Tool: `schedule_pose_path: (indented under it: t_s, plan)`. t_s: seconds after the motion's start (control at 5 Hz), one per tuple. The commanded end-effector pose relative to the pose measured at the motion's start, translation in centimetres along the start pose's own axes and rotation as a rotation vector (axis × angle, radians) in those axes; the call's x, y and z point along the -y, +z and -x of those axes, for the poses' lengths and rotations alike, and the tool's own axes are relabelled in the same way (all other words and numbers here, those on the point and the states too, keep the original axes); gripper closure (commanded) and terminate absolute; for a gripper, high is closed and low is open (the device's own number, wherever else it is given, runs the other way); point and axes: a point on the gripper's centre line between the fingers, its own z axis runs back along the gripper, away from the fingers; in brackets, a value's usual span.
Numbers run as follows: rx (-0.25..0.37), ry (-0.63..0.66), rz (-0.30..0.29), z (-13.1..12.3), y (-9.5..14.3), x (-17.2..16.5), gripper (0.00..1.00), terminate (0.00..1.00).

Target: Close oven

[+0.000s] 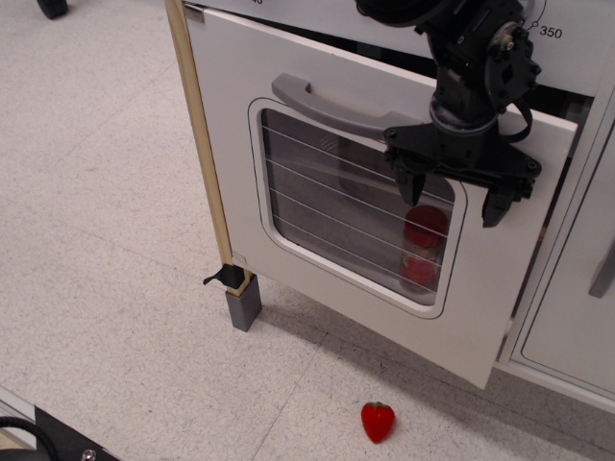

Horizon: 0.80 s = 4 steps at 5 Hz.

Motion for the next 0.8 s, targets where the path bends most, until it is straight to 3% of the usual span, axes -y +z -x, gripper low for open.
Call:
schedule_pose_path:
  t_s: [0.0,0.4,0.6]
  plan:
    - [0.105,0.017,-0.007,-4.0,0.8,-0.5,0.0,0.0]
    - [0.12,0.057,-0.025,-5.1,0.5,-0.5,0.0,0.0]
    - [0.096,0.046,-0.011,-3.8,1.7,-1.0,0.0,0.0]
